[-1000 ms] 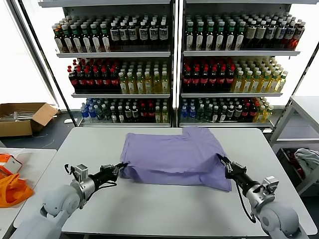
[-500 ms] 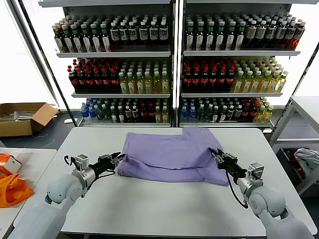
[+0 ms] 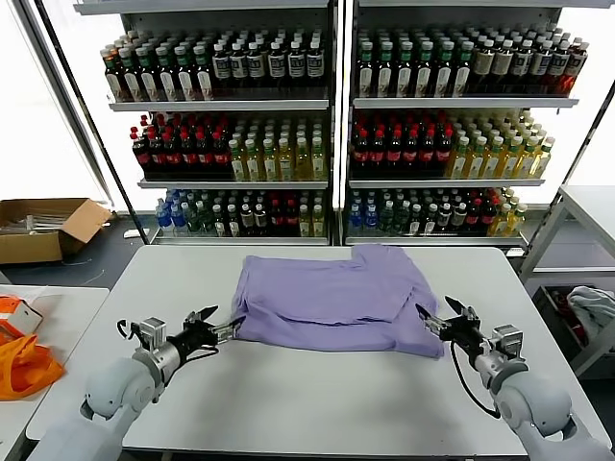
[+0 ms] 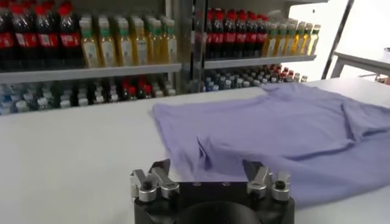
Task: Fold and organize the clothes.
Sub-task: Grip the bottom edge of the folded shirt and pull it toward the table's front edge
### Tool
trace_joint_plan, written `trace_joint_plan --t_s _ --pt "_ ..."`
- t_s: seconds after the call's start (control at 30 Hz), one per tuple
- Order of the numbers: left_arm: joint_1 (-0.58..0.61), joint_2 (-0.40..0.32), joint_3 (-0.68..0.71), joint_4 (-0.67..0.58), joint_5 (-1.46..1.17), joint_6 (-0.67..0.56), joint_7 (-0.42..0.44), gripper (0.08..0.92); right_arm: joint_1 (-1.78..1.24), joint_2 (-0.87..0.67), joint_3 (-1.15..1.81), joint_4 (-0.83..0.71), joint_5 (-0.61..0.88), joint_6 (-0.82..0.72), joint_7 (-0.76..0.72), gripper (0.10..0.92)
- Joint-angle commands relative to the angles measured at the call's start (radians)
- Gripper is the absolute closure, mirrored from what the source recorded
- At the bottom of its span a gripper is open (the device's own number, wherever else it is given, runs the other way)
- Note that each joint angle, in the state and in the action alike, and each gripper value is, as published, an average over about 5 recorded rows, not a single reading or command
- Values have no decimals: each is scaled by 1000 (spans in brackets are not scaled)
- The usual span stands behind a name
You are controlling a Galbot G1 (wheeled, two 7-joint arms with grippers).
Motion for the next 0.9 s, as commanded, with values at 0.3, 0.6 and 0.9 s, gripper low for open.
trace_joint_plan --t_s 0.3,0.6,0.9 --pt "22 -41 20 31 -31 10 -9 285 -69 59 -18 19 -28 -75 45 434" --pt "19 -46 24 54 -60 8 9 544 -76 79 -12 23 -31 -71 47 694" --pt "49 -25 2 34 -69 -8 11 804 -74 73 -16 40 -21 -58 49 904"
